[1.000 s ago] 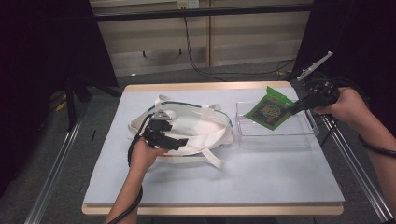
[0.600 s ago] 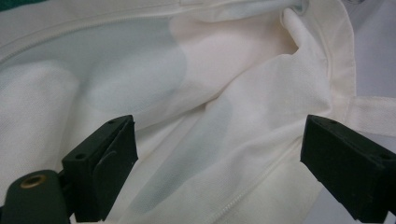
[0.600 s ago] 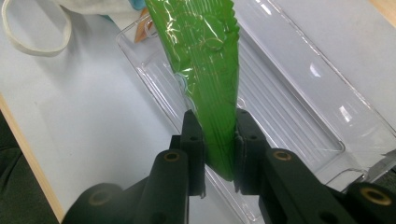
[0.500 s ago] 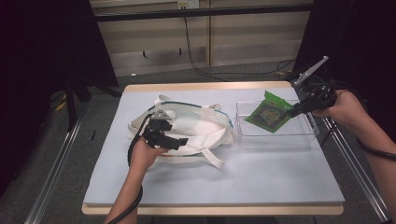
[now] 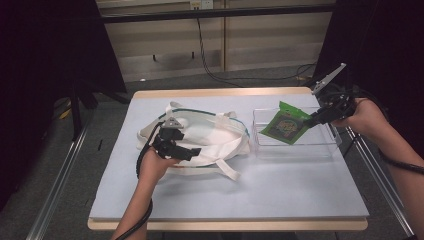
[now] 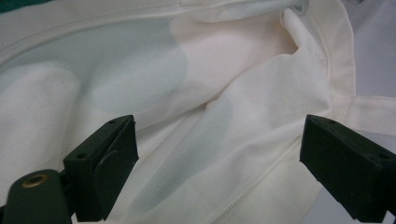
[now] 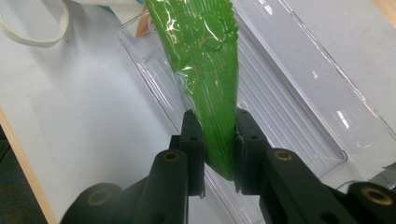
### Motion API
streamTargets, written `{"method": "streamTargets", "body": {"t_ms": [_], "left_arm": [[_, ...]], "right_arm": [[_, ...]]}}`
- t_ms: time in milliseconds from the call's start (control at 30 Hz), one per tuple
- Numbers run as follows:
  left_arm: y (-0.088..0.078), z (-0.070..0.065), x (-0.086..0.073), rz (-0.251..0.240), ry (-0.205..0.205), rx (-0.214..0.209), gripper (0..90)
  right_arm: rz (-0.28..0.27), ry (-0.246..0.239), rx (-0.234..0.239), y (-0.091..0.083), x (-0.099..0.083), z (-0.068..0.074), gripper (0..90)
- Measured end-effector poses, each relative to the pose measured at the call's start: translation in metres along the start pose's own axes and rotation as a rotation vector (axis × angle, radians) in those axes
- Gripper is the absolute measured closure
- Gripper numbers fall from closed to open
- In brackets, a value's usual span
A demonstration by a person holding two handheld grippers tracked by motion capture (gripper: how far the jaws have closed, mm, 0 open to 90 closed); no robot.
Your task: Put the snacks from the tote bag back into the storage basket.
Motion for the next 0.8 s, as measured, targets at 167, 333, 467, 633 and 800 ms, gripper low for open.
{"method": "streamTargets", "body": {"t_ms": [167, 333, 467, 633, 800], "left_arm": [[0.001, 0.0, -0.001, 0.007, 0.005, -0.002, 11.4], [0.002, 0.0, -0.001, 0.004, 0.004, -0.01, 11.4], [0.001, 0.0, -0.001, 0.008, 0.004, -0.004, 11.4], [0.0, 0.001, -0.001, 0.01, 0.015, 0.003, 11.6], [0.001, 0.0, -0.002, 0.007, 0.004, -0.005, 11.6]], "right_arm": [[-0.002, -0.017, -0.004, 0.003, 0.001, 0.001, 76.5], [-0.001, -0.031, 0.003, 0.009, 0.004, 0.004, 76.1], [0.003, -0.065, 0.002, 0.015, 0.009, 0.007, 76.1], [0.009, -0.092, 0.008, 0.022, 0.013, 0.012, 75.8], [0.013, -0.119, 0.004, 0.028, 0.013, 0.014, 74.3]]}}
Point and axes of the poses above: each handheld gripper's, and its own axes: y roughly forward along the jaws, x roughly out of its top, z roughly to its left, the point moved 6 cm from there along y, roughly forward along the jaws, and after that the axes turned 5 degrees about z, right-handed, at the moved point
